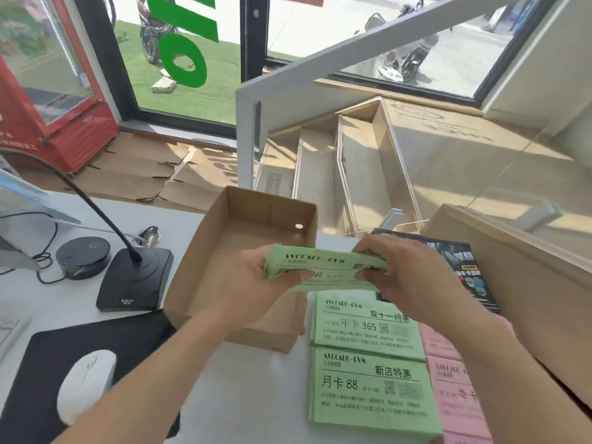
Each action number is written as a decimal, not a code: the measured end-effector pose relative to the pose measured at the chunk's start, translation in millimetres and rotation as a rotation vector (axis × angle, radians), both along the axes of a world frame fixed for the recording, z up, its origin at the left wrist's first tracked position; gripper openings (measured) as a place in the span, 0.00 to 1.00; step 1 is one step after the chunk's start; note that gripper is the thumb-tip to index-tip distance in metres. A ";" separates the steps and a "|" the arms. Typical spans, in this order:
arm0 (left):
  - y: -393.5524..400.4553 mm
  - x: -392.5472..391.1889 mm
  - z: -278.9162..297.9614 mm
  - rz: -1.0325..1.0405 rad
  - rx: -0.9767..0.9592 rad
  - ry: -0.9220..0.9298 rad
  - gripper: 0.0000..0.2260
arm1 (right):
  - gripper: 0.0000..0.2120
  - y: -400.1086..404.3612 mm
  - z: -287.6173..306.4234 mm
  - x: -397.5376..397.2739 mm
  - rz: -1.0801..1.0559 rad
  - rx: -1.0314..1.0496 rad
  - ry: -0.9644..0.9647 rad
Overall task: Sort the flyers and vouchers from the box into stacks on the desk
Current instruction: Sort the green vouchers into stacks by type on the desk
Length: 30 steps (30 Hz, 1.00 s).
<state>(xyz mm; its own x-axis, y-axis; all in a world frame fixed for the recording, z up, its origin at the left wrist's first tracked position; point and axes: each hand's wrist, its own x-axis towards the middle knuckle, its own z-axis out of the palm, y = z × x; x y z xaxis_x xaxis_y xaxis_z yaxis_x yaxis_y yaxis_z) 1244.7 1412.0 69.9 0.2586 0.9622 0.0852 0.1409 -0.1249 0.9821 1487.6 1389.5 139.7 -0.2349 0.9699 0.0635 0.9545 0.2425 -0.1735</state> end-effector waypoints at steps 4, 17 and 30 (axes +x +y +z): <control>-45.7 65.6 -17.4 -0.149 0.063 -0.018 0.05 | 0.11 -54.7 -17.3 65.4 -0.224 -0.188 0.198; -109.3 83.6 -77.5 -0.008 -0.315 0.000 0.15 | 0.14 -143.4 -123.2 120.7 -0.446 -0.310 0.617; -125.1 86.3 -84.5 0.090 -0.301 0.010 0.31 | 0.24 -159.5 -132.7 115.3 -0.270 -0.241 0.740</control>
<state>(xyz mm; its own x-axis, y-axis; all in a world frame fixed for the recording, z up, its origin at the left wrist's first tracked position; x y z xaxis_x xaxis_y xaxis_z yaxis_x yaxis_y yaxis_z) 1331.0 1286.9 -14.5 0.1710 0.9628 -0.2092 0.1484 0.1847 0.9715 1602.8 1230.1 7.0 0.0293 0.9939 -0.1066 0.5930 -0.1031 -0.7986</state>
